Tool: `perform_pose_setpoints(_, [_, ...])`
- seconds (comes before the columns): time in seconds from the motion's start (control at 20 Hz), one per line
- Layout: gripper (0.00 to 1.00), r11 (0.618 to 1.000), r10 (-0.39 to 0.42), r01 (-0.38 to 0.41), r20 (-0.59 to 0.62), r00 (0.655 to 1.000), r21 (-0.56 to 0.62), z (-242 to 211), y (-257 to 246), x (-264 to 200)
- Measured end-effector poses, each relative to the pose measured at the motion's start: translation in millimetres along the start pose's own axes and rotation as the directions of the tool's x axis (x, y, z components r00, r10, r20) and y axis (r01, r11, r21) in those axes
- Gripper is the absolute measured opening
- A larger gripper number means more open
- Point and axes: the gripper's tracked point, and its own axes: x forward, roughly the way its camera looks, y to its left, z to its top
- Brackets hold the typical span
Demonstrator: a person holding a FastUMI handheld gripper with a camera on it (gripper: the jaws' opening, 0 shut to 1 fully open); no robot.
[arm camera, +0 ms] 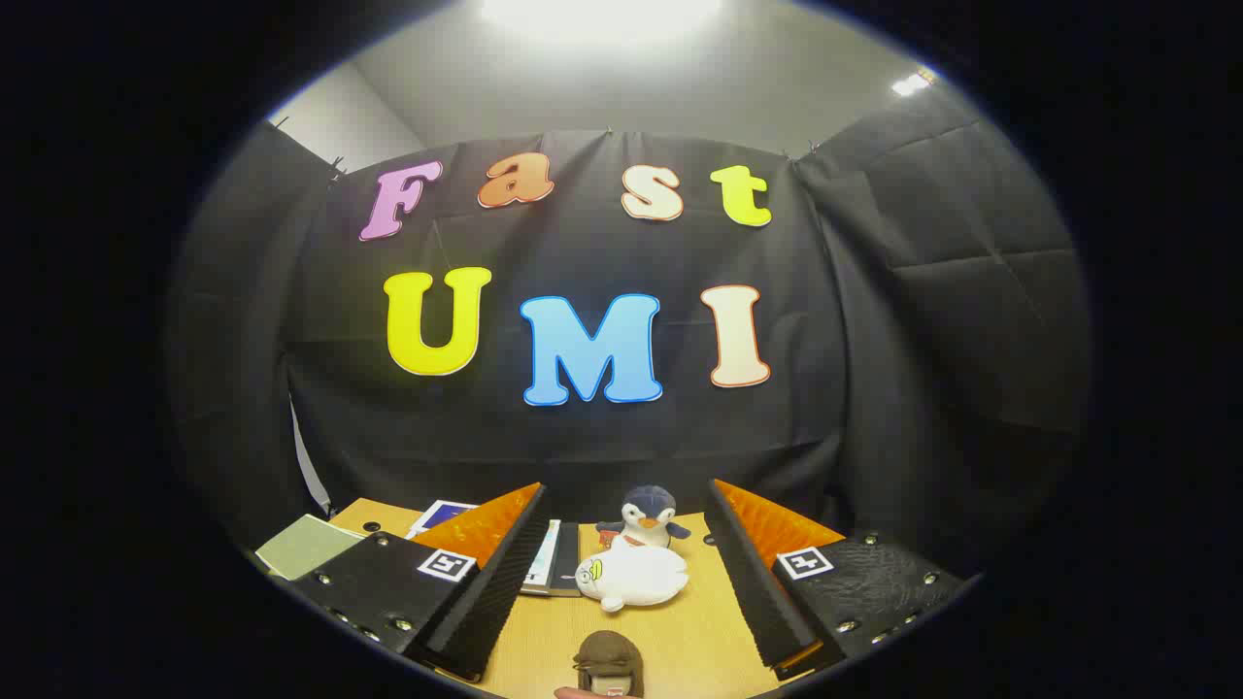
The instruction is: Open the storage box then place both shoes into the box .Put the left shoe in first, then the right shoe, with the right side of both shoes facing outward in a uniform manner.
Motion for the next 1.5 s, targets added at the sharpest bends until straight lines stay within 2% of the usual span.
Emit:
perform_pose_setpoints(0.65, [0.97,0.998,0.058,-0.058,0.01,0.998,0.015,8,-14,25])
perform_pose_setpoints(1.05, [0.97,0.993,0.111,-0.11,-0.022,0.994,0.033,-13,2,38])
perform_pose_setpoints(1.3, [0.97,0.972,0.215,-0.206,-0.079,0.973,0.11,-41,39,46])
perform_pose_setpoints(1.5, [0.97,0.93,0.343,-0.313,-0.154,0.927,0.192,-75,83,47])
